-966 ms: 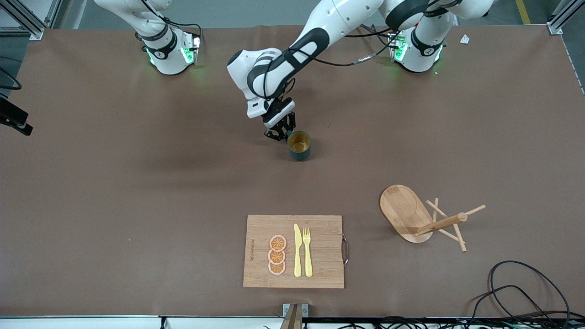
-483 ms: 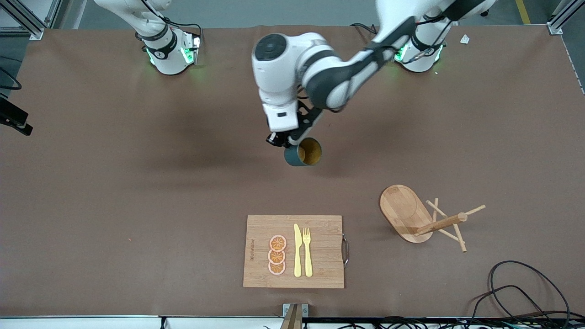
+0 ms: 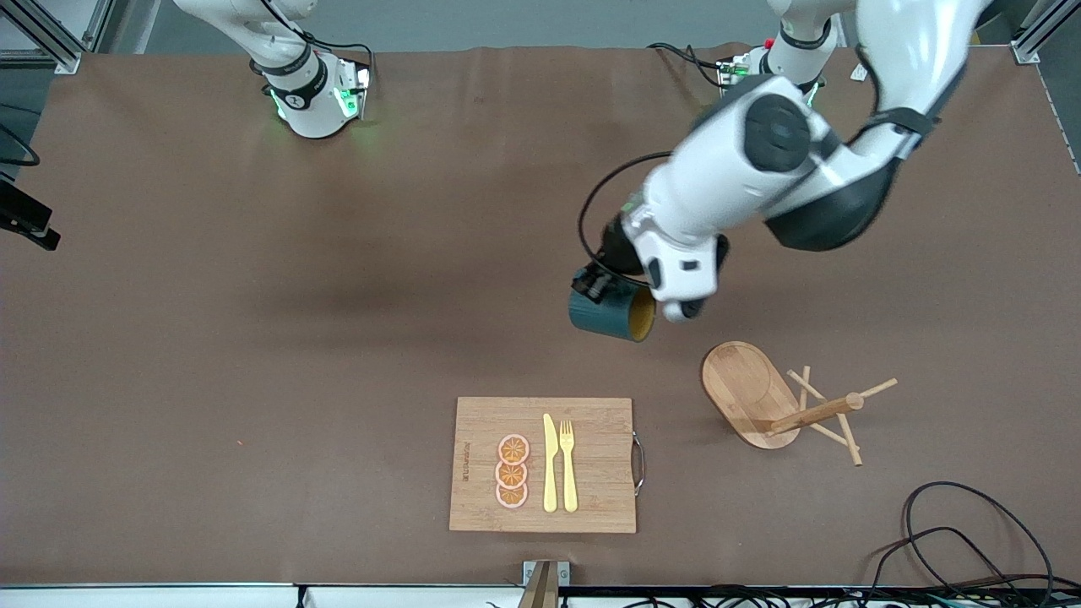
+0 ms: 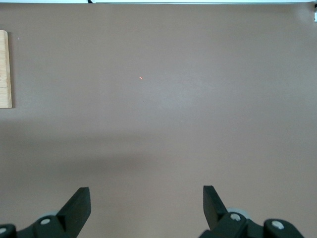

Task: Pass cup and hang on rack
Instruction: 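Lift the mug with the left gripper and carry it to the rack, then hook the mug handle onto a rack peg with the left gripper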

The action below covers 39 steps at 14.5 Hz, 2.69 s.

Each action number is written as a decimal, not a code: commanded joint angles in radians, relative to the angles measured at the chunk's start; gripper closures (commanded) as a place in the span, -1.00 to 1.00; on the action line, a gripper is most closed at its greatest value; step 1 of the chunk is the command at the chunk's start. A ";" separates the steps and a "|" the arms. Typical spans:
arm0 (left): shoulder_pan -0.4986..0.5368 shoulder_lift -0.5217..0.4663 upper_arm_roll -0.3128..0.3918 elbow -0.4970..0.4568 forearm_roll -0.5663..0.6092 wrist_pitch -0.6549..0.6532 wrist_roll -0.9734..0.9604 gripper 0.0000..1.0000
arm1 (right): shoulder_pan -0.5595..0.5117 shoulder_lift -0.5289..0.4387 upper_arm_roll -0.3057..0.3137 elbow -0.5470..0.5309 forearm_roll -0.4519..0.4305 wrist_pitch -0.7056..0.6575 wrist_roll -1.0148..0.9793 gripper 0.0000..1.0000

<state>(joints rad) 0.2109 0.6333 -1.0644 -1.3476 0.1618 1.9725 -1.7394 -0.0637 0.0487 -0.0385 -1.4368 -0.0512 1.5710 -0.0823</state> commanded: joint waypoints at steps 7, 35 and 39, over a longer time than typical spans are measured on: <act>0.341 0.040 -0.046 -0.028 -0.534 -0.024 0.538 1.00 | -0.019 -0.010 0.012 -0.011 0.005 -0.003 -0.013 -1.00; 0.584 0.243 0.038 -0.087 -0.657 -0.258 1.127 0.99 | -0.018 -0.010 0.012 -0.011 0.005 -0.008 -0.013 -1.00; 0.578 0.232 0.006 -0.084 -0.670 -0.250 1.051 0.99 | -0.018 -0.010 0.014 -0.011 0.005 -0.006 -0.013 -1.00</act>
<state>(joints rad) 0.7861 0.8917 -1.0468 -1.4286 -0.4825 1.7300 -0.6585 -0.0644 0.0487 -0.0381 -1.4369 -0.0512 1.5647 -0.0828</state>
